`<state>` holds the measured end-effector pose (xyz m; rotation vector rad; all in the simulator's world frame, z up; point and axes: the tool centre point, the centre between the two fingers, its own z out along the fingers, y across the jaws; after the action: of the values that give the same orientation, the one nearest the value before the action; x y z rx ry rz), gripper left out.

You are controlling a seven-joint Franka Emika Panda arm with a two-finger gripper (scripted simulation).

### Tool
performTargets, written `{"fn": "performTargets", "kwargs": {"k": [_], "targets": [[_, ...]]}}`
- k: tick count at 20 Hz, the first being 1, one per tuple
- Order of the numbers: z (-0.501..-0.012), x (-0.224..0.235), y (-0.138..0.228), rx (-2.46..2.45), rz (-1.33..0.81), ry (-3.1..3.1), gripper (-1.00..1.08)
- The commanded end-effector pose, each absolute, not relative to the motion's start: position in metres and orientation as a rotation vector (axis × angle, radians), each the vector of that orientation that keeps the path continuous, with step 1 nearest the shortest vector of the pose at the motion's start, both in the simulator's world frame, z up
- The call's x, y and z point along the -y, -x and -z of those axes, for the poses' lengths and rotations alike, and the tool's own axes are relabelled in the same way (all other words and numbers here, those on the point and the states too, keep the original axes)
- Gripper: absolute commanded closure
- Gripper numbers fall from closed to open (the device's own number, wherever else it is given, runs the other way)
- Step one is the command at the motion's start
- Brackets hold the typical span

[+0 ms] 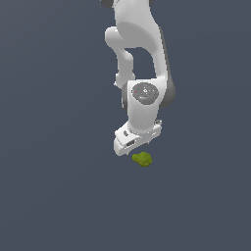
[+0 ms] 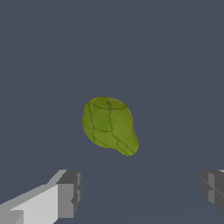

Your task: Pick up the object and move it to a goal position.

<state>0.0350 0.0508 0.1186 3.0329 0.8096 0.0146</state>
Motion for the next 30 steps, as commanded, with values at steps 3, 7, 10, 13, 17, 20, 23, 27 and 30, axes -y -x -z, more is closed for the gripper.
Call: {"fn": "performTargets", "kwargs": {"k": [3,7,10,13,17,20,23,27,30], "targets": [[-0.107,-0.064,-0.04,-1.01,-0.007,-2.972,-0.92],[-0.099,-0.072,-0.042,-1.136,-0.003,-2.927,-0.92],[-0.095,-0.076,-0.043,-1.201,-0.001,-2.902,-0.92],[-0.092,-0.079,-0.044,-1.243,0.0,-2.885,-0.92],[-0.091,-0.08,-0.045,-1.263,0.0,-2.876,-0.92],[-0.09,-0.08,-0.044,-1.256,0.0,-2.88,-0.92],[-0.081,-0.08,-0.044,-1.258,0.0,-2.879,-0.92],[-0.059,-0.08,-0.043,-1.261,0.0,-2.877,-0.92],[-0.046,-0.08,-0.043,-1.263,0.0,-2.876,-0.92]]}}
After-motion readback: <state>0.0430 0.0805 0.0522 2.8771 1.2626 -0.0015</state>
